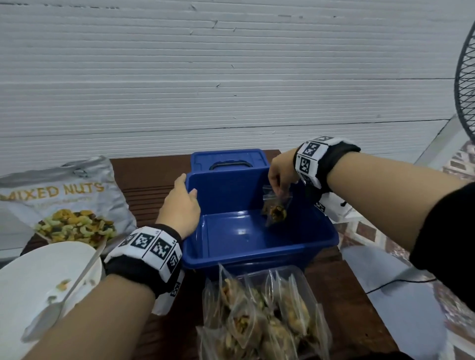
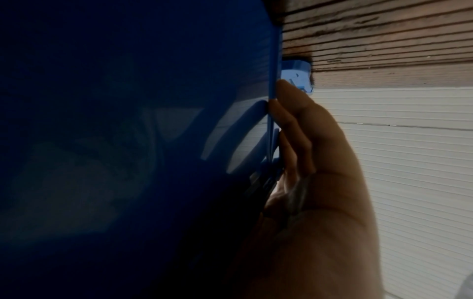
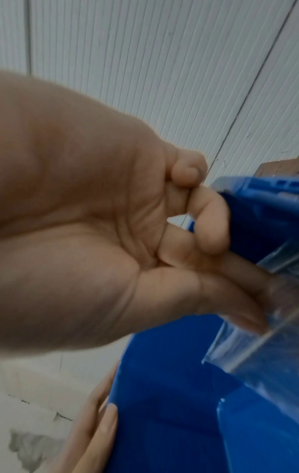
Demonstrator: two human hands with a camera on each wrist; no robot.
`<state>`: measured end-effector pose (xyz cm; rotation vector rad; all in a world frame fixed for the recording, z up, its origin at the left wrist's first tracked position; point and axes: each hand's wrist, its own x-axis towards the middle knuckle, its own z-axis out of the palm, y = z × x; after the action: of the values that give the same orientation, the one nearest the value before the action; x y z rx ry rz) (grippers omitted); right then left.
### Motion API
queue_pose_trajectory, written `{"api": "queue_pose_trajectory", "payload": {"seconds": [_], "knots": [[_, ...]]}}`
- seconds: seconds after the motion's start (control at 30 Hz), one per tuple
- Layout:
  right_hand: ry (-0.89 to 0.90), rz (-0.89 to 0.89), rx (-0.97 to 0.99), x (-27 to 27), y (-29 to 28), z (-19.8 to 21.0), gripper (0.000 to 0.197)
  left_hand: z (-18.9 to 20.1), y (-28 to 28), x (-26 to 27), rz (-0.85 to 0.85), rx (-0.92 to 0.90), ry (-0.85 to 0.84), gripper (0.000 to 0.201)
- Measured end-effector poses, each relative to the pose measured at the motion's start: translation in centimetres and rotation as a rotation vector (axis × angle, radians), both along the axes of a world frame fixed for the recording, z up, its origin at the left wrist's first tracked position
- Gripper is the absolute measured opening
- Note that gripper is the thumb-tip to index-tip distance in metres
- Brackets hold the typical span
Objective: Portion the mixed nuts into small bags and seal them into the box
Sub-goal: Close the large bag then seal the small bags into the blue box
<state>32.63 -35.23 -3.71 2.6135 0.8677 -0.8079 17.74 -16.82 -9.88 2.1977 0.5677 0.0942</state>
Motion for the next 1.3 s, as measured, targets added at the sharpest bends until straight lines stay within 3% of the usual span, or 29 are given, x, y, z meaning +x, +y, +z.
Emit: {"api": "queue_pose_trajectory", "payload": {"seconds": [0.13, 0.27, 0.37, 0.53, 0.7, 1.07, 1.3], "knots": [[-0.168, 0.040, -0.062, 0.6, -0.1, -0.8, 0.007, 0.0, 0.1, -0.2, -0.001, 0.005, 0.000, 0.051], [-0.337, 0.022, -0.020, -0.4, -0.4, -1.0, 0.021, 0.0, 0.1, -0.2, -0.002, 0.002, -0.003, 0.051], [-0.363, 0.001, 0.032, -0.6, -0.9, -1.0, 0.022, 0.1, 0.0, -0.3, -0.001, -0.003, -0.003, 0.051], [-0.296, 0.035, -0.125, 0.1, -0.1, -1.7, 0.023, 0.2, -0.1, -0.4, 0.004, -0.009, -0.007, 0.051], [-0.303, 0.083, -0.035, -0.8, -0.7, -1.5, 0.014, 0.1, -0.1, -0.3, 0.009, -0.009, -0.014, 0.051], [-0.213, 0.038, 0.287, -5.0, -1.7, 1.8, 0.022, 0.9, -0.3, -1.1, 0.053, 0.106, -0.007, 0.062], [-0.115, -0.048, 0.602, -11.2, -3.0, 3.9, 0.019, 3.1, -2.1, -4.5, 0.045, 0.295, -0.164, 0.041]]}}
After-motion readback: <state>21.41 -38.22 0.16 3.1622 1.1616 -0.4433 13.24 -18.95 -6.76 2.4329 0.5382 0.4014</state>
